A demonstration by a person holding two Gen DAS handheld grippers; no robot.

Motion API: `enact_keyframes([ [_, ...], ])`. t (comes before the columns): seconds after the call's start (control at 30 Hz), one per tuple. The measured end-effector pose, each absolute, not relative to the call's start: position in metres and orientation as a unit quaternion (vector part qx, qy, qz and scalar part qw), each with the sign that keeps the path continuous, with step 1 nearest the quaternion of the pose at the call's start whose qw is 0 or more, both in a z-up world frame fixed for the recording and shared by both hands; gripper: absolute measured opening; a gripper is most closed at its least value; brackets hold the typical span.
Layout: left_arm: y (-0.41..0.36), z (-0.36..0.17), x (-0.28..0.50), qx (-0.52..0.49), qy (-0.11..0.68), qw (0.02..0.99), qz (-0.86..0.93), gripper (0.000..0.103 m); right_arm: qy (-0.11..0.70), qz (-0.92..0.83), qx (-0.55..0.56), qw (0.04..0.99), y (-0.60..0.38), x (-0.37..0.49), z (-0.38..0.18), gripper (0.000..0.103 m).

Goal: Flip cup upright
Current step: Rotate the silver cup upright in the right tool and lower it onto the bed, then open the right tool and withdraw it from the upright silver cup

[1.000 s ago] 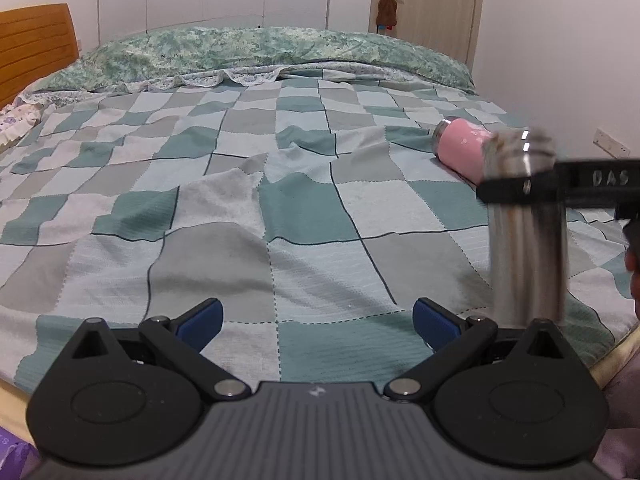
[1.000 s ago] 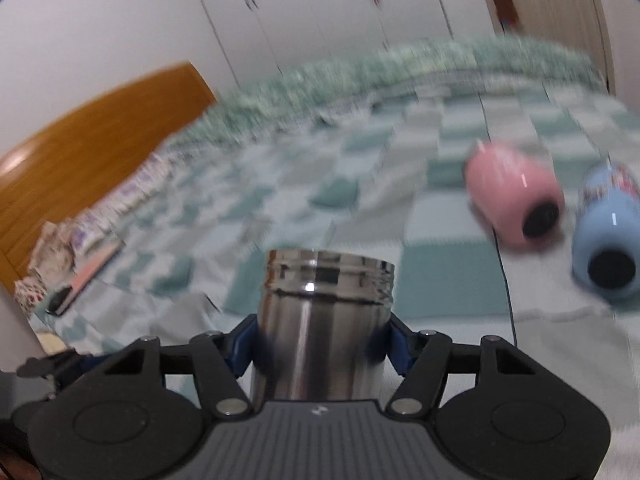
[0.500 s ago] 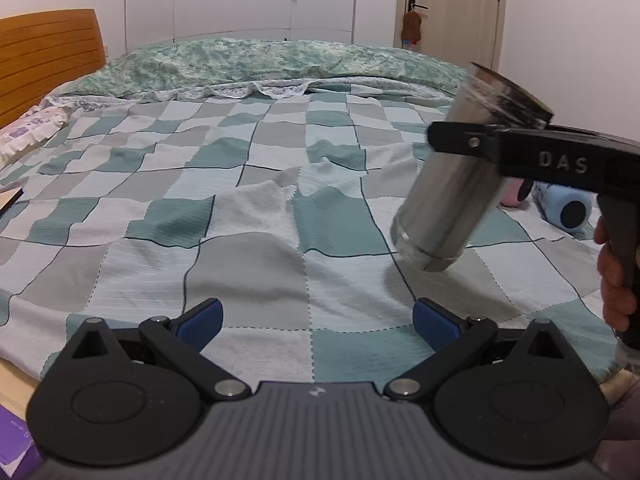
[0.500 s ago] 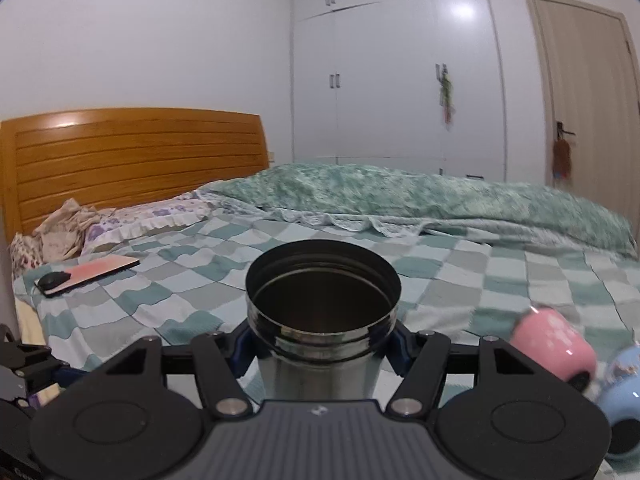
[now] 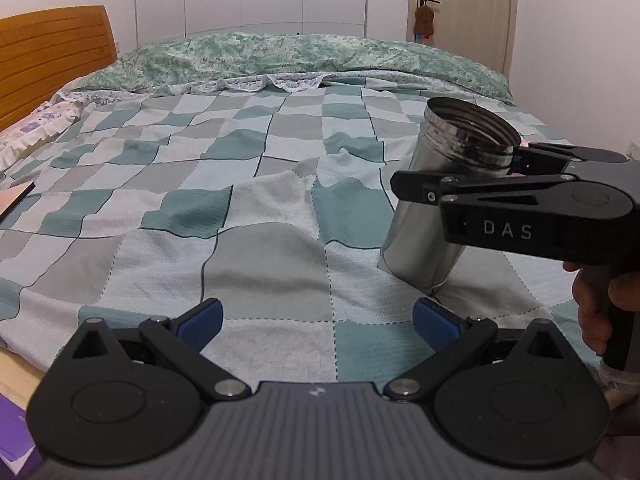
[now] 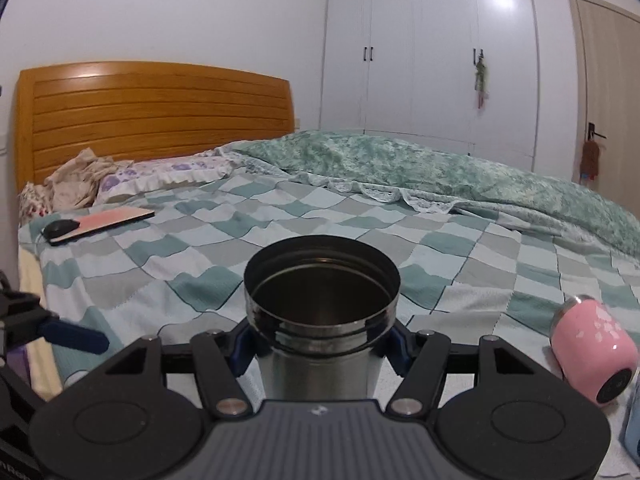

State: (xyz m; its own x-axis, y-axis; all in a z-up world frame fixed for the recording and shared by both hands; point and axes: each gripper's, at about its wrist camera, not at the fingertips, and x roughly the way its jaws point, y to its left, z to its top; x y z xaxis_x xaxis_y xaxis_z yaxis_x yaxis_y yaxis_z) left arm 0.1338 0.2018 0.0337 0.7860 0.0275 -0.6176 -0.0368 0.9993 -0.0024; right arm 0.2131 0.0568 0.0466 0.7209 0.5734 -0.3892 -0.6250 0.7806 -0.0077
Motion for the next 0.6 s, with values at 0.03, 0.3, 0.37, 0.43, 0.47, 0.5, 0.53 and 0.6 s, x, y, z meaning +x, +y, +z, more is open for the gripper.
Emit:
enact_keyframes([
  [0.03, 0.201, 0.035, 0.133, -0.007, 0.325, 0.945, 0.017, 0.103, 0.189, 0.326, -0.064, 0.924, 0.055, 0.213, 0.047, 0.072],
  [0.3, 0.179, 0.047, 0.119, -0.003, 0.306, 0.952, 0.007, 0.103, 0.13, 0.328, -0.015, 0.936, 0.002, 0.177, 0.068, 0.103],
  [0.37, 0.166, 0.051, 0.112, -0.001, 0.294, 0.956, -0.005, 0.103, 0.108, 0.32, -0.012, 0.941, -0.021, 0.163, 0.073, 0.103],
  [0.43, 0.149, 0.055, 0.104, 0.0, 0.278, 0.96, -0.019, 0.103, 0.093, 0.312, 0.0, 0.945, -0.048, 0.15, 0.076, 0.103],
  [0.47, 0.141, 0.056, 0.1, -0.001, 0.271, 0.962, -0.027, 0.103, 0.088, 0.303, 0.007, 0.949, -0.064, 0.143, 0.077, 0.103],
  [0.5, 0.131, 0.057, 0.096, -0.001, 0.263, 0.964, -0.036, 0.103, 0.082, 0.293, 0.011, 0.953, -0.078, 0.136, 0.077, 0.103],
  [0.53, 0.123, 0.057, 0.092, -0.001, 0.254, 0.966, -0.043, 0.103, 0.077, 0.282, 0.012, 0.956, -0.092, 0.128, 0.077, 0.103],
  [0.6, 0.101, 0.058, 0.083, 0.002, 0.23, 0.972, -0.054, 0.103, 0.071, 0.26, 0.012, 0.963, -0.12, 0.113, 0.075, 0.103],
])
